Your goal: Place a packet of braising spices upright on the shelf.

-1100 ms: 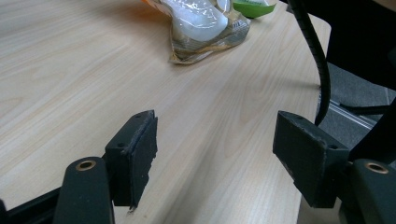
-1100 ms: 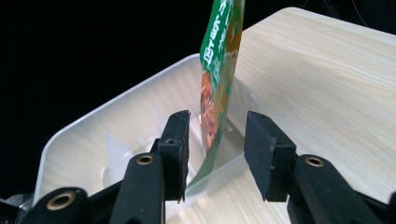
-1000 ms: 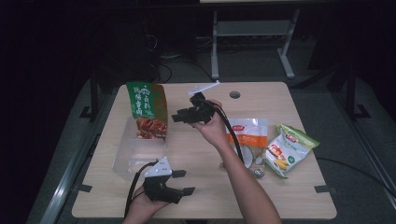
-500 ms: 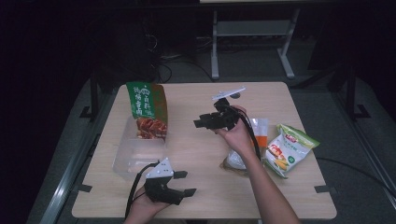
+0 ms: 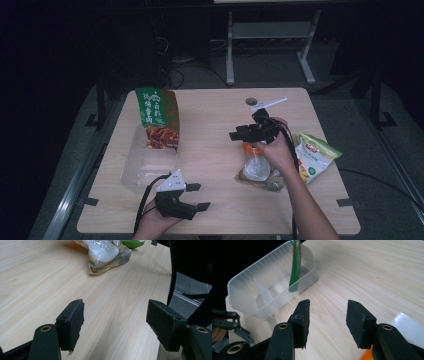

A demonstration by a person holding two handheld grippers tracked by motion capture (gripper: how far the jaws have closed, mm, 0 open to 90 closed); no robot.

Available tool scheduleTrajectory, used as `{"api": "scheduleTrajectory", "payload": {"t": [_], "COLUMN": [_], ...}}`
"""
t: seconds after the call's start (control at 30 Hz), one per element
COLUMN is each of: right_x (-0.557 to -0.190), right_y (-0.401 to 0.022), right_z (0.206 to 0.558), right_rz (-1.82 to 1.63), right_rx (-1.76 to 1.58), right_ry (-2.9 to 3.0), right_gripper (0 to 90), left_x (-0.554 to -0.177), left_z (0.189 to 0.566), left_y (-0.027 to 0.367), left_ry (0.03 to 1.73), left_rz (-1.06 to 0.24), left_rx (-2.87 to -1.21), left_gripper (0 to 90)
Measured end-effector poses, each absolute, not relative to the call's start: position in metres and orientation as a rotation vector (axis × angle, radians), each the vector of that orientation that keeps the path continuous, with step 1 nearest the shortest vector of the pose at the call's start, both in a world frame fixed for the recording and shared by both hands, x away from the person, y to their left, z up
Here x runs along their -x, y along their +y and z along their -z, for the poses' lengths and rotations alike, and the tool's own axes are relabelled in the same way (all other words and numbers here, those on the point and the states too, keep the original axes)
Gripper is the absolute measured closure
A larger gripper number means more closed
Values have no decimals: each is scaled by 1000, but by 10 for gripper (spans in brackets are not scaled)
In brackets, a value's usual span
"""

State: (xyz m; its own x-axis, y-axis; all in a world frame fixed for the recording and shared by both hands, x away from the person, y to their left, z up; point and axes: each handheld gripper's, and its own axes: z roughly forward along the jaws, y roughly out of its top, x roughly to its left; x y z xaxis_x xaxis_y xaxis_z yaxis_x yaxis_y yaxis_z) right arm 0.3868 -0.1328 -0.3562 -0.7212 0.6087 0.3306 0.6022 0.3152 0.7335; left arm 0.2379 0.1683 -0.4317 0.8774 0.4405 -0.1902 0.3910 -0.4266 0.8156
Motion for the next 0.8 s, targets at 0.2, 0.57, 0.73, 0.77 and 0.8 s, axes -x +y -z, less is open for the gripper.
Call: {"api": "scheduleTrajectory", "payload": {"t": [0.2,0.57,0.73,0.77,0.8], "right_x": [-379,-368,-364,-363,-362], "right_y": [-157,-200,-216,-219,-221], "right_z": [360,378,384,385,386], "right_rz": [-1376,-1356,-1342,-1343,-1340], "right_rx": [-1215,-1327,-1358,-1367,-1371], "right_ry": [2515,2452,2431,2425,2423], "right_gripper": [524,505,501,500,500], "left_x": [-237,-236,-237,-237,-236], "left_z": [431,433,433,433,433], "left_y": [168,167,168,168,168], "left_ry": [602,604,609,605,604], "left_rz": [-67,-62,-61,-62,-63], "left_rx": [-2064,-2071,-2068,-2072,-2073], "left_gripper": [298,296,296,296,296]}}
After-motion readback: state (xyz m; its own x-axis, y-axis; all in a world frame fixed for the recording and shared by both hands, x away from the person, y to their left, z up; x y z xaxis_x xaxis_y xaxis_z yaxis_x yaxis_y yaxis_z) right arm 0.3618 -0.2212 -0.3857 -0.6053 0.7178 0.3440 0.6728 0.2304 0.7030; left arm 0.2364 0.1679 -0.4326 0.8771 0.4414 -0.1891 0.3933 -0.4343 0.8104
